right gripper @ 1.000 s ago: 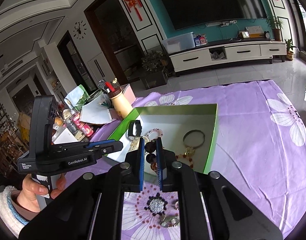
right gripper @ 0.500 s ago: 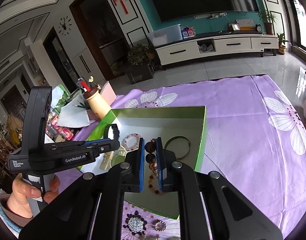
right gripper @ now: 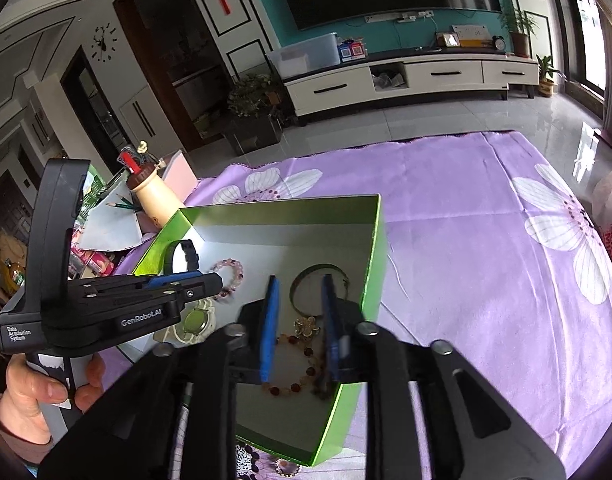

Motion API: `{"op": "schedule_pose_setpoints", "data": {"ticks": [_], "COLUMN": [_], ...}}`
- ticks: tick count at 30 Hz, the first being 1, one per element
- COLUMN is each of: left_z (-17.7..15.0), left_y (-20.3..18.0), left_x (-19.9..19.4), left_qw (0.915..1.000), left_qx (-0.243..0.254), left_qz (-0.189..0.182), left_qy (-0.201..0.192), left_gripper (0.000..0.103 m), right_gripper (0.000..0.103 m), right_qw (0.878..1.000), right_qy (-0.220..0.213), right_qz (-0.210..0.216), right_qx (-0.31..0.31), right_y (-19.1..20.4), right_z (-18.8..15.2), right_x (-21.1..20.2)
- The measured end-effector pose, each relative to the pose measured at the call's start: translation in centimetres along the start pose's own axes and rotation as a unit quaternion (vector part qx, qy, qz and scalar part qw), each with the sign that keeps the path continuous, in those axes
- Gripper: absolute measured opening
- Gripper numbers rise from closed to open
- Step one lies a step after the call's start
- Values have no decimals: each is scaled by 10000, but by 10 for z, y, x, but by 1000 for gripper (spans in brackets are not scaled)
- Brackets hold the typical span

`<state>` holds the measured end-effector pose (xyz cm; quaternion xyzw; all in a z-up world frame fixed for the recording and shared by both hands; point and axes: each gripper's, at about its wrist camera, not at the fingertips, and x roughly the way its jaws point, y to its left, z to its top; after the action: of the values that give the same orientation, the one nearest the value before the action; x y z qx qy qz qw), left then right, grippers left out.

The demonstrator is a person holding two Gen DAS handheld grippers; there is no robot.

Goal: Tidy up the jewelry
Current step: 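Carry the brown bead bracelet and small dark ring into the box with both tools, then move both tools back over the remaining jewelry on the tablecloth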

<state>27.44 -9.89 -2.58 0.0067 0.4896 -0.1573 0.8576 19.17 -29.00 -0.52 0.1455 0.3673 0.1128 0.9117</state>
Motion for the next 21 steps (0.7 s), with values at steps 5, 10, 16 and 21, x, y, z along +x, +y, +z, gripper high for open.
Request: {"op": "schedule_pose_setpoints", "data": {"ticks": [5,10,16,21], "left_z": [-5,-20,-53,-87], "left_y": [0,-7,-11,-9], "left_x": [-9,-34,-72,-91], "left_qw": [9999,9991,9967,9963], "left_qx": [31,225,391,422], "left_qz": [-21,-23,-188,-342], "left_qy": [-109,-366,-681,-661], "left_gripper": [29,41,51,60], "right_gripper": [29,29,37,38], "right_qw": [9999,9995,9995,9999], "right_qy": [-86,-148,-178,-56], "right_qz": [131,280,268,157], "right_qx": [55,11,-51,-23], "right_y": [-1,3,5,0], "right_z": [-8,-20,-42,-64], "right_x": [-12,-33,-57,-72]}}
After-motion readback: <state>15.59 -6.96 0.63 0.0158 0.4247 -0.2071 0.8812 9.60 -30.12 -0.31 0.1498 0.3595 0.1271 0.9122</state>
